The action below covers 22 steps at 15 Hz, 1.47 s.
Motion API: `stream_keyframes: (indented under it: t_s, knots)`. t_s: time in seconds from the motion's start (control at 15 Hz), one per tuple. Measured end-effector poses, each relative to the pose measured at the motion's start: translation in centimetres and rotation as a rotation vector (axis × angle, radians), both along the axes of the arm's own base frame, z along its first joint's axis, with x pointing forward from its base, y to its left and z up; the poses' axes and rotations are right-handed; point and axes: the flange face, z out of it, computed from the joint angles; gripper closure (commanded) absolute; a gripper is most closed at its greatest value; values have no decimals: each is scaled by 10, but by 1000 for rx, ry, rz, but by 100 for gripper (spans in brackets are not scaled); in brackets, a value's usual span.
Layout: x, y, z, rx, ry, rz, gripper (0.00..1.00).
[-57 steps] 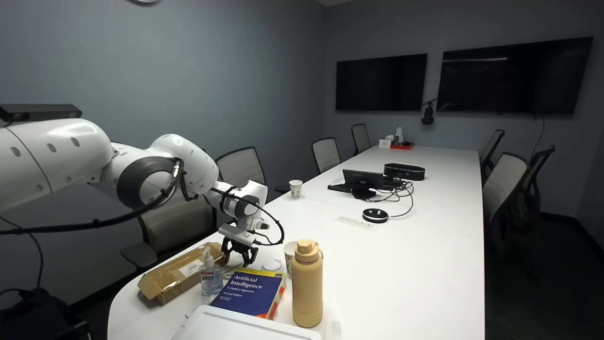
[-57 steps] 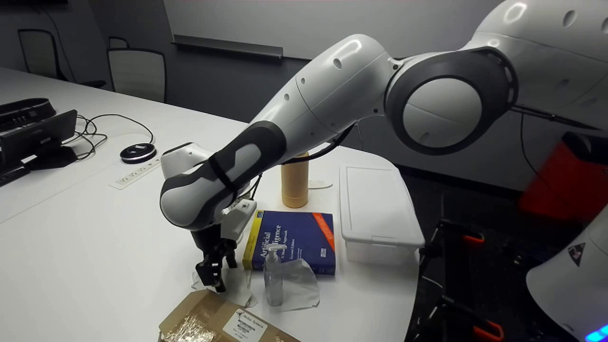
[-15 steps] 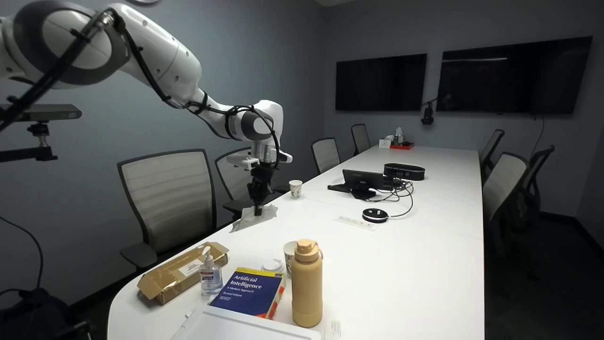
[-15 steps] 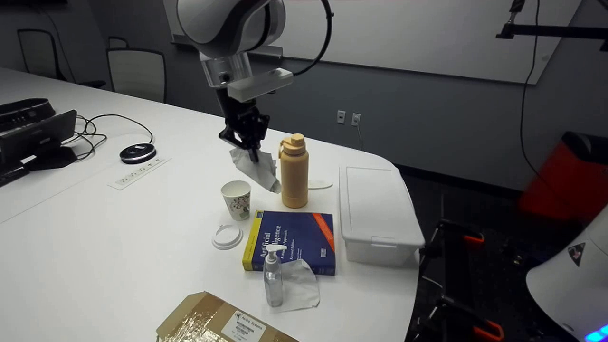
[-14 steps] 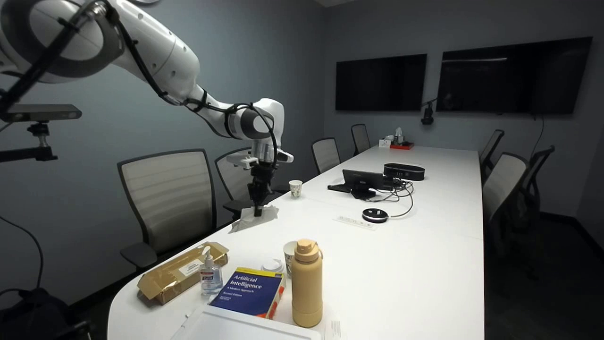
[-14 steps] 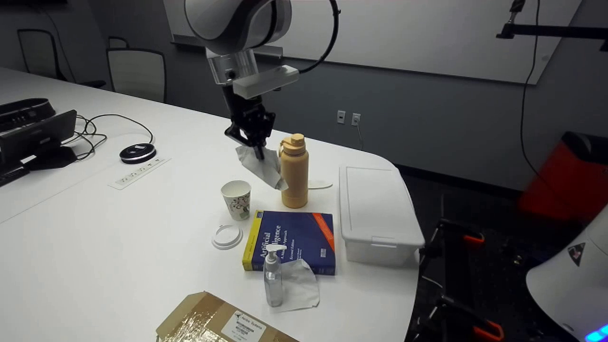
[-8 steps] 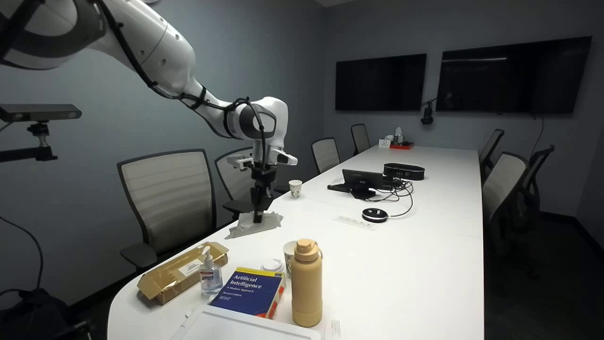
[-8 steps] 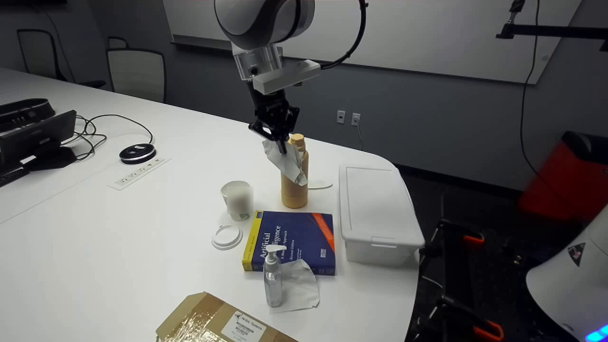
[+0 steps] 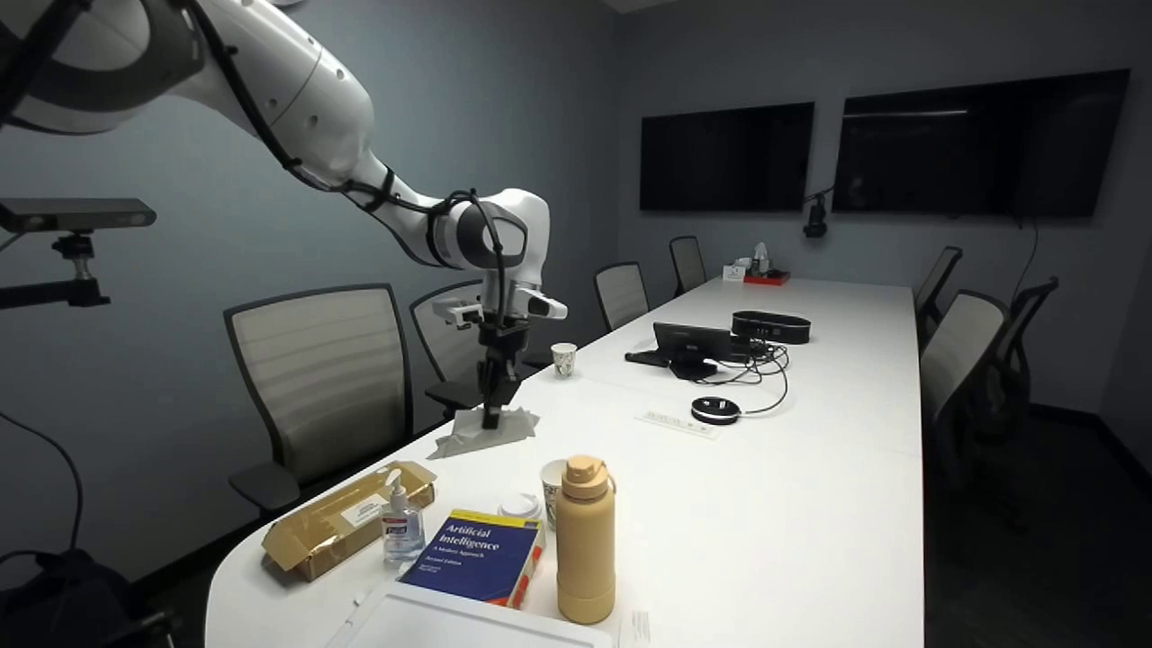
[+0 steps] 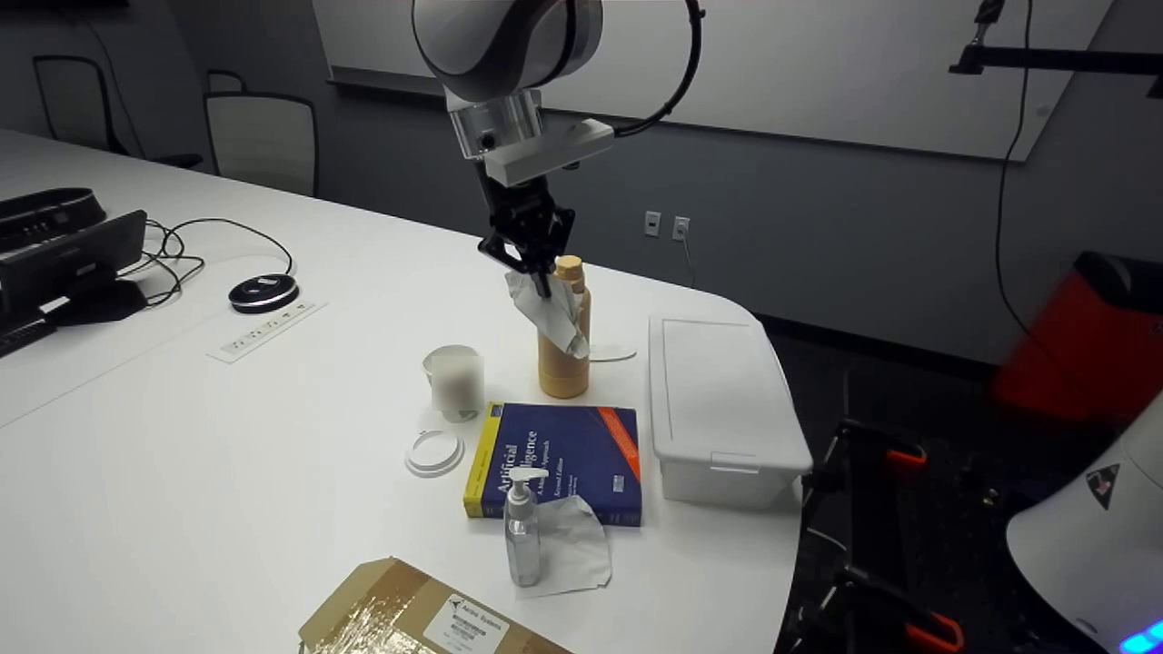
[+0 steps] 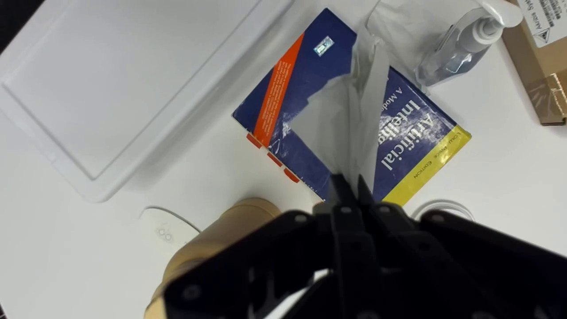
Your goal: Use the white napkin to wipe the top of the beige bottle.
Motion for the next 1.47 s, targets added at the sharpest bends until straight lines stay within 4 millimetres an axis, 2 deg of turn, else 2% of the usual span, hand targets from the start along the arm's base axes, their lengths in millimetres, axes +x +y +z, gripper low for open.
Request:
stream_keyframes:
  t_s: [0.13, 0.33, 0.6, 0.73, 1.13, 1.47]
  knots:
    - [3, -10, -3, -14, 0, -11, 99]
    - [11, -38, -5, -41, -11, -43, 99]
    - [21, -78, 1, -74, -40, -111, 99]
    - [23, -90, 5, -81, -46, -134, 99]
    - [20, -105, 14, -98, -6, -222, 99]
    - [12, -118, 8, -120, 36, -303, 99]
